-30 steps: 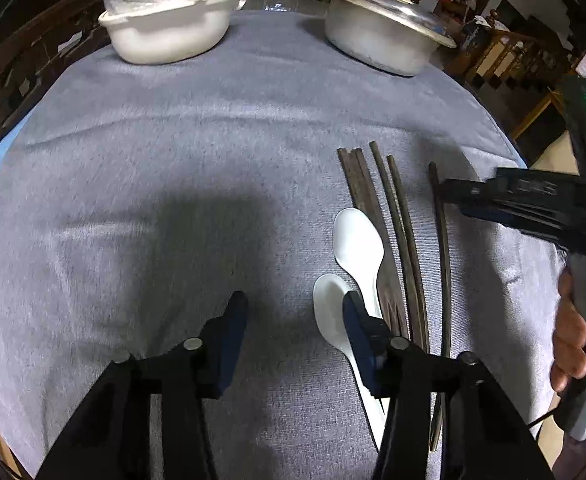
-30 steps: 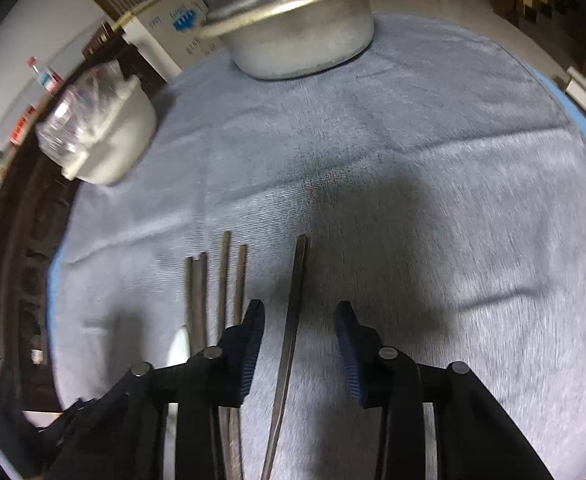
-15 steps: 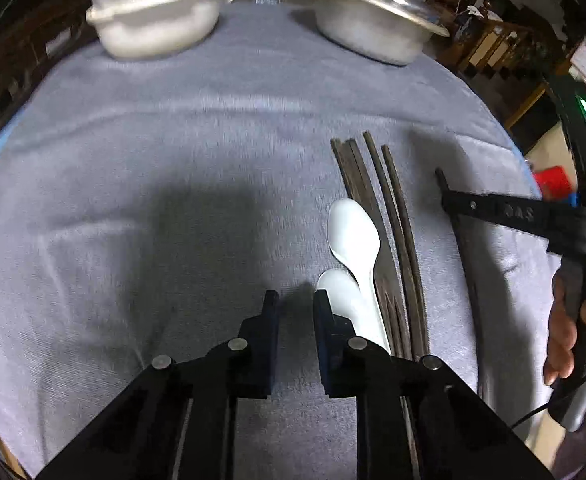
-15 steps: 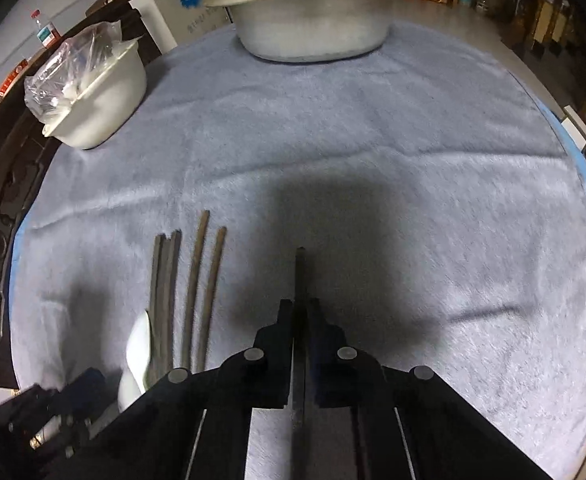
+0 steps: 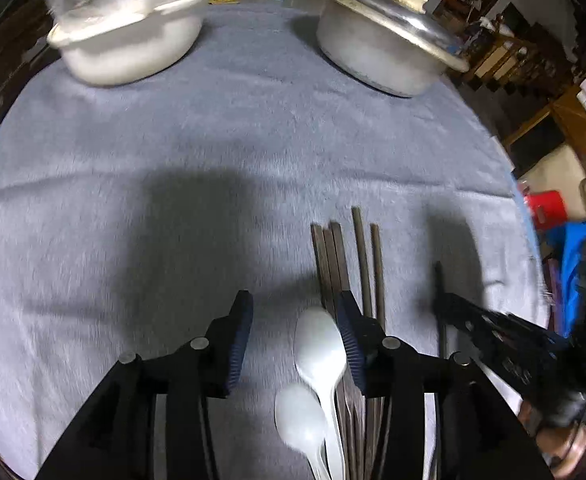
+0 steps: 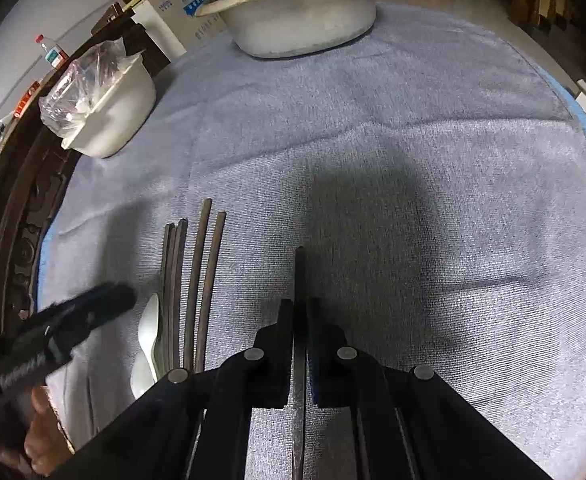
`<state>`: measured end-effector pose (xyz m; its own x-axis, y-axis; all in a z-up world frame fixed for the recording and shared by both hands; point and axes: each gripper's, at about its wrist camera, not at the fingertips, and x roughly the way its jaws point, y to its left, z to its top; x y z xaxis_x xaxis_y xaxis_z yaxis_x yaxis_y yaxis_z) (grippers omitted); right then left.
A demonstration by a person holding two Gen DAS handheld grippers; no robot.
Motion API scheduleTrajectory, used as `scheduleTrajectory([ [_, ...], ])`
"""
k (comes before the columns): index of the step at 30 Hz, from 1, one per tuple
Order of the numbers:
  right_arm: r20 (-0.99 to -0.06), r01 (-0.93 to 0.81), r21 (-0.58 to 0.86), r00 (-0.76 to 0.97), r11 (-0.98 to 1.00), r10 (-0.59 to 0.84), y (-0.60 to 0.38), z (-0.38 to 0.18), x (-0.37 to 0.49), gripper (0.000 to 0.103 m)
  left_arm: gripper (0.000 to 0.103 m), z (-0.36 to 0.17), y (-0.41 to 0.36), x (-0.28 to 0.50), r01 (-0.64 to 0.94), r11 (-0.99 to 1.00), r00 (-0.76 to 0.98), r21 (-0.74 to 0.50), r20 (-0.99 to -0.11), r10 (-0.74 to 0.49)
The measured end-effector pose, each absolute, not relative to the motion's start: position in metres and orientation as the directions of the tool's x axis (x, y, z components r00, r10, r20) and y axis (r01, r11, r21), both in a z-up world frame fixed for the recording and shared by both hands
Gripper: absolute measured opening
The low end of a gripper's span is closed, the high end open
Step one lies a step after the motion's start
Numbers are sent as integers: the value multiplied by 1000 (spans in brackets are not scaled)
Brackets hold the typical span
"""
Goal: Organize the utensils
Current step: 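Close the right tool on one dark chopstick while the left tool closes on another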
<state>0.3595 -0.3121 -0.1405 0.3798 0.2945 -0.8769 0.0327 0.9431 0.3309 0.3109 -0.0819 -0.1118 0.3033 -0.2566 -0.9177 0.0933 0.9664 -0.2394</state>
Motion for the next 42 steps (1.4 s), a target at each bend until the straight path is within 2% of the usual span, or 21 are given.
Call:
scheduleTrajectory([
  [7, -864, 27, 359, 388, 933, 321, -316, -142, 354, 9, 44, -128, -95, 323, 116, 983, 310, -139, -935, -169],
  [8, -863, 28, 361, 389, 932, 323, -315, -142, 356, 9, 46, -129, -97, 322, 116, 984, 314, -132, -935, -162],
  [11, -860, 30, 365, 394, 930, 325, -314, -143, 358, 9, 60, -133, -111, 323, 144, 981, 323, -133, -930, -174],
  [15, -859, 32, 366, 396, 930, 324, -314, -143, 357, 9, 60, -141, -123, 316, 203, 979, 360, -31, -927, -104],
  [19, -859, 38, 367, 398, 930, 322, -313, -143, 358, 9, 63, -144, -99, 314, 196, 980, 366, 11, -928, -63],
  [22, -859, 46, 366, 400, 929, 319, -313, -143, 357, 9, 64, -145, -69, 313, 153, 988, 353, -1, -934, -56],
  [25, -870, 38, 340, 392, 940, 299, -307, -141, 359, 9, 57, -143, -56, 315, 155, 985, 339, -75, -932, -124],
  [26, -875, 32, 327, 387, 944, 290, -305, -140, 361, 9, 44, -142, -51, 316, 152, 984, 336, -96, -931, -143],
  [27, -879, 34, 321, 383, 947, 284, -304, -140, 361, 9, 23, -141, -46, 317, 148, 980, 324, -133, -930, -175],
  [30, -880, 50, 326, 381, 944, 284, -305, -139, 360, 7, 5, -142, -36, 323, 120, 954, 273, -274, -915, -297],
  [37, -836, 31, 377, 442, 926, 325, -314, -130, 345, 7, 4, -131, -19, 319, 67, 947, 336, -314, -887, -318],
  [42, -841, 40, 389, 422, 920, 337, -317, -132, 347, 7, 4, -139, -13, 310, 43, 952, 275, -302, -913, -302],
])
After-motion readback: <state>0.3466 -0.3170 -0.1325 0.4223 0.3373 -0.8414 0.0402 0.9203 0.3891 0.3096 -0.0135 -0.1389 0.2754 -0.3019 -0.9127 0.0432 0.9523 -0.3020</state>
